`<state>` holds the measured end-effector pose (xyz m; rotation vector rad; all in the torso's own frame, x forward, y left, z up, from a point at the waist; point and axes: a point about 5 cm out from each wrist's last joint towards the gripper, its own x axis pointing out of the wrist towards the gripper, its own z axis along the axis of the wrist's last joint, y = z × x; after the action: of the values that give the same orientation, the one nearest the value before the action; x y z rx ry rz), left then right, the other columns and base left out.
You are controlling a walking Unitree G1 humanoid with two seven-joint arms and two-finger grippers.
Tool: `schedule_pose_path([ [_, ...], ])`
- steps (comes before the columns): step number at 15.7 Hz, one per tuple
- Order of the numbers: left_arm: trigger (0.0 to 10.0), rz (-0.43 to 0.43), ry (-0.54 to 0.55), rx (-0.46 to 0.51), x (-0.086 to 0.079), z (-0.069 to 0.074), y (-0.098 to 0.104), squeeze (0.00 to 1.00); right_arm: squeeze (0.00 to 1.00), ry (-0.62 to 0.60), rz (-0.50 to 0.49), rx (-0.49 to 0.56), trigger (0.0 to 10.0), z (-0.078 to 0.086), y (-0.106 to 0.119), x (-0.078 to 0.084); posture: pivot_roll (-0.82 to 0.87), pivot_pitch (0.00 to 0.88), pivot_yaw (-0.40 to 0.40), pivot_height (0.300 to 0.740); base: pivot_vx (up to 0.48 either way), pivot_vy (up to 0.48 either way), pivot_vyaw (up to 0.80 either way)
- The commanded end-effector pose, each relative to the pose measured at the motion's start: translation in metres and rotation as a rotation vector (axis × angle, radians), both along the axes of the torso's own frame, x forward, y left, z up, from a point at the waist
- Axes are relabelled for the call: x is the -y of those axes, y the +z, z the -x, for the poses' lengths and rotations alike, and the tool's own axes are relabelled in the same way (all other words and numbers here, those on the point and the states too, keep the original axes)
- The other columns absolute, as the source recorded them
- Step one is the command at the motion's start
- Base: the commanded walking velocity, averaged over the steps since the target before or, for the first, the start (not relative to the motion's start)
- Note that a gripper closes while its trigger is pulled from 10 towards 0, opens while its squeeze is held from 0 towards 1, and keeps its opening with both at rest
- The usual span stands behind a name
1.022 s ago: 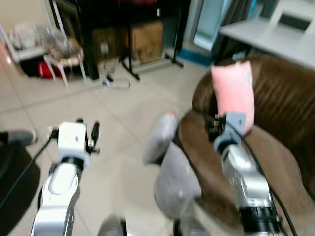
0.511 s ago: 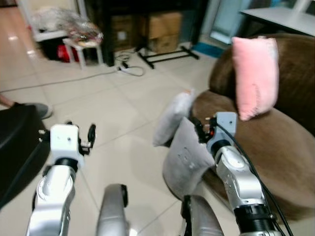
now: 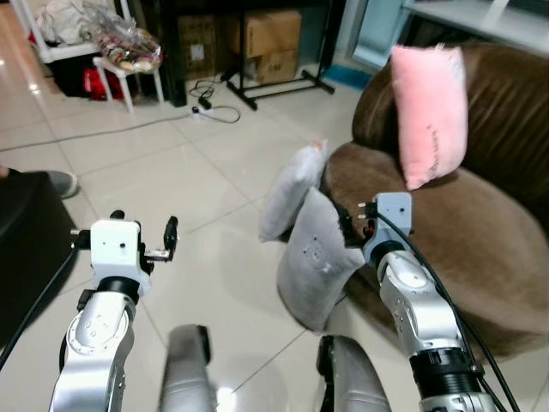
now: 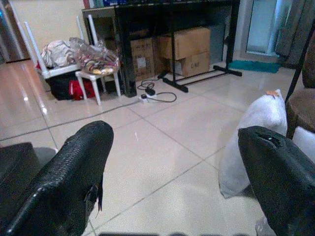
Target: Move the pillow to the sofa from floor
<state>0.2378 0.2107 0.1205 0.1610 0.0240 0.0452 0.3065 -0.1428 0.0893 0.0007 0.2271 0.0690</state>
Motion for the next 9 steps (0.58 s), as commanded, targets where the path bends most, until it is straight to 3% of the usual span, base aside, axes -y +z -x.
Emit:
schedule_pose_path([
  [1,10.0,0.002,-0.011,0.033,0.0018,-0.0017,0.0069,1.0,1.0,0.018,-0.013,0.009,10.0,-0.0031,0.0047,-0.0029,-0.04,0.0,-0.099,0.56,0.315,0.0,0.0],
  [6,10.0,0.003,-0.019,0.037,0.0033,-0.0019,0.0066,1.0,1.0,0.037,-0.01,0.005,10.0,-0.0028,0.0038,-0.004,-0.04,0.0,-0.098,0.56,0.315,0.0,0.0],
  [7,10.0,0.002,-0.022,0.038,0.0037,-0.0021,0.0066,1.0,0.44,0.046,-0.014,0.005,10.0,-0.0027,0.004,-0.005,-0.04,0.0,-0.1,0.56,0.326,0.0,0.0],
  [8,10.0,0.001,-0.024,0.04,0.004,-0.002,0.0065,1.0,0.0,0.06,-0.026,0.006,10.0,-0.0027,0.0042,-0.0072,-0.04,0.0,-0.102,0.56,0.337,0.0,0.0],
  [9,10.0,-0.002,-0.024,0.04,0.004,-0.0017,0.0064,1.0,0.0,0.066,-0.031,0.003,10.0,-0.0026,0.0039,-0.0083,-0.03,0.0,-0.103,0.56,0.337,0.0,0.0],
])
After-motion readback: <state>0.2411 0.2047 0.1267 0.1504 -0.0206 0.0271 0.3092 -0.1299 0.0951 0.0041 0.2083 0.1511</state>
